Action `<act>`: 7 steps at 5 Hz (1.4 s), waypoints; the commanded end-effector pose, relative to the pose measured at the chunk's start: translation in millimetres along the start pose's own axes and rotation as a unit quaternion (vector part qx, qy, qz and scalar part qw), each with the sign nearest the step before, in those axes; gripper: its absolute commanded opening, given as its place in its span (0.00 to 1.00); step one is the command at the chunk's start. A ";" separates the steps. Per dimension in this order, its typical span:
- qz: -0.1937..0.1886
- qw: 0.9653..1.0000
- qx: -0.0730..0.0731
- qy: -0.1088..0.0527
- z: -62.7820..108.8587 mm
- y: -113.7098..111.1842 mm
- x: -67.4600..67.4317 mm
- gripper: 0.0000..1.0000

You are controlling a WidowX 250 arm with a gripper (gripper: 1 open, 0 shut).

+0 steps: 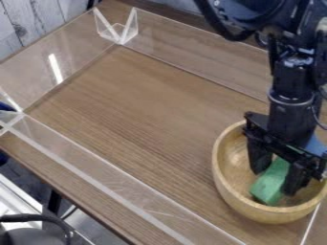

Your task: Put the green block in the brown bowl

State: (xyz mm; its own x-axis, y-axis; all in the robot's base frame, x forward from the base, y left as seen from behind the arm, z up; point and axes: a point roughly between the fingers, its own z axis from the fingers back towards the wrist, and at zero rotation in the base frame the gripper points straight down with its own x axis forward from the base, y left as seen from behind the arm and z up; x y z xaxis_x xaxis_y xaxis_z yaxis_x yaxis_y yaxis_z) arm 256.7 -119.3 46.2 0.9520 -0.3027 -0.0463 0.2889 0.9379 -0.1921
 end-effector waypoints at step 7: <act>0.115 0.983 0.075 -0.118 151.3 98.2 -29.9 1.00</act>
State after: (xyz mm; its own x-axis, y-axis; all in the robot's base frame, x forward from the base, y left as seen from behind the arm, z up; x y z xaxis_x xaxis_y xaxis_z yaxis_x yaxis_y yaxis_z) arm 266.3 7.1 155.1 0.9961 -0.0358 0.0807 0.0414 0.9968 -0.0680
